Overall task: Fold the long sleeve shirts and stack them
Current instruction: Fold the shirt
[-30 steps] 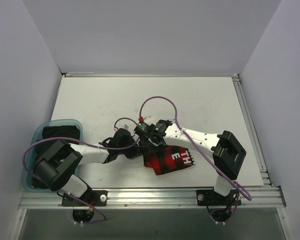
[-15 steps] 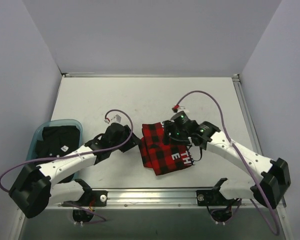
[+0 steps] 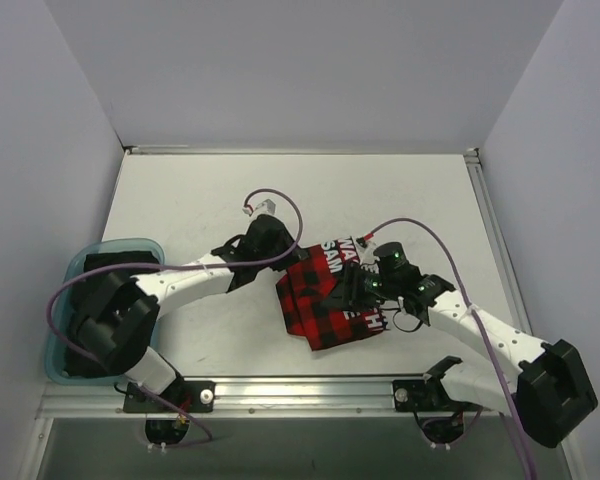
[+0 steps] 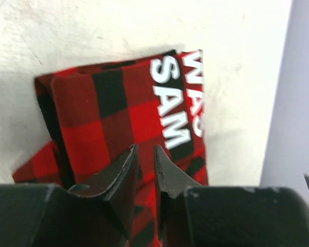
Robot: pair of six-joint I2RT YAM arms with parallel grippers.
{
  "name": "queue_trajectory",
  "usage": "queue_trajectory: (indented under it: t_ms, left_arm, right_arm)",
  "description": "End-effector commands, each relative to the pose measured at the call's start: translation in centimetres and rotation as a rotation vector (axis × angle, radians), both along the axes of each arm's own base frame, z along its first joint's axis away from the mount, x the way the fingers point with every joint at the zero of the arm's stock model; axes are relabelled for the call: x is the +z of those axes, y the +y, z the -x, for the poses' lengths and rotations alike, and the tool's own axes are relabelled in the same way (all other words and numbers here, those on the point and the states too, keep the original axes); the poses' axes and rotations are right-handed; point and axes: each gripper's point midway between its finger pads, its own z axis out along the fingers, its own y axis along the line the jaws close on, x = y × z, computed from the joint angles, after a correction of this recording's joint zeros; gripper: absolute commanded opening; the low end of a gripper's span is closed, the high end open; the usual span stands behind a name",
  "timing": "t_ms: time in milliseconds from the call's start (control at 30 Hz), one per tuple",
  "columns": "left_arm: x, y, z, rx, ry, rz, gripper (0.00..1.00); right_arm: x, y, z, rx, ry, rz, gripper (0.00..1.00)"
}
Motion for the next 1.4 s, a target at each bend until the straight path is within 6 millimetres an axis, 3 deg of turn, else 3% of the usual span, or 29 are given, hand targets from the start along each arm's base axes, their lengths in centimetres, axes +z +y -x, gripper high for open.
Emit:
queue_trajectory:
  t_ms: [0, 200, 267, 367, 533, 733, 767, 833, 867, 967, 1000, 1033, 1067, 1100, 1133, 1167, 1233, 1267, 1333, 1367]
  left_arm:
    - [0.5, -0.7, -2.9, 0.003, -0.069, 0.020, 0.27]
    - [-5.1, 0.5, -3.1, 0.014, 0.012, -0.021, 0.25]
    - [-6.9, 0.9, -3.1, 0.020, 0.043, -0.042, 0.25]
    - [-9.2, 1.5, -3.1, 0.023, 0.083, -0.065, 0.25]
    - [-12.0, 2.4, -3.7, 0.039, 0.134, -0.084, 0.24]
    - [-12.2, 4.2, -7.5, 0.054, 0.132, -0.112, 0.23]
    - [-10.7, 3.7, -9.3, 0.037, 0.089, -0.115, 0.23]
    - [-10.9, 4.8, -10.7, 0.042, 0.109, -0.142, 0.23]
    - [-10.1, 4.8, -11.3, 0.027, 0.088, -0.146, 0.24]
    - [-5.5, 4.9, -13.1, 0.009, -0.009, -0.154, 0.31]
    - [-4.6, 5.2, -12.8, 0.002, -0.012, -0.171, 0.33]
    - [-1.8, 5.3, -12.8, 0.003, -0.064, -0.155, 0.35]
    - [-0.5, 5.3, -12.4, 0.001, -0.086, -0.149, 0.38]
    - [0.4, 5.6, -11.9, 0.003, -0.094, -0.145, 0.45]
    - [2.6, 5.8, -11.1, 0.007, -0.130, -0.128, 0.48]
    - [3.4, 5.7, -10.2, 0.002, -0.137, -0.120, 0.52]
    - [4.7, 6.1, -7.7, -0.004, -0.145, -0.118, 0.58]
    - [5.0, 5.1, -6.0, -0.033, -0.146, -0.114, 0.58]
    - [4.8, 5.0, -3.0, -0.049, -0.138, -0.129, 0.59]
    - [4.7, 3.4, -0.9, -0.086, -0.138, -0.123, 0.59]
  right_arm:
    - [2.7, 3.7, 1.4, 0.149, -0.023, -0.208, 0.40]
    - [-1.6, 6.3, 4.6, 0.287, 0.081, -0.181, 0.36]
    - [-4.4, 5.7, 5.3, 0.268, 0.161, -0.140, 0.34]
    - [-6.9, 5.2, 6.0, 0.256, 0.212, -0.122, 0.32]
    - [-8.5, 5.2, 6.1, 0.266, 0.259, -0.090, 0.31]
    - [-8.2, 7.6, 3.7, 0.274, 0.228, -0.110, 0.31]
    - [-7.7, 8.6, 2.4, 0.271, 0.199, -0.126, 0.31]
    - [-6.8, 9.9, 1.1, 0.271, 0.174, -0.156, 0.32]
    - [-6.5, 10.4, 0.6, 0.275, 0.164, -0.167, 0.32]
    - [-2.9, 11.8, -1.5, 0.278, 0.084, -0.224, 0.34]
    - [-2.2, 11.7, -1.8, 0.275, 0.070, -0.222, 0.35]
    - [-1.3, 11.7, -2.6, 0.265, 0.038, -0.213, 0.36]
    - [-0.6, 10.8, -2.3, 0.278, 0.017, -0.177, 0.38]
    - [-0.2, 10.3, -2.4, 0.273, 0.003, -0.163, 0.38]
    - [-0.2, 9.3, -2.8, 0.249, -0.007, -0.147, 0.39]
    - [0.9, 8.5, -2.9, 0.246, -0.041, -0.154, 0.40]
    - [1.0, 6.0, -2.6, 0.207, -0.023, -0.151, 0.40]
    - [0.7, 5.2, -2.3, 0.202, -0.012, -0.145, 0.41]
    - [0.7, 3.5, -2.2, 0.178, -0.009, -0.154, 0.41]
    - [-0.5, 2.6, -1.5, 0.169, 0.022, -0.140, 0.41]
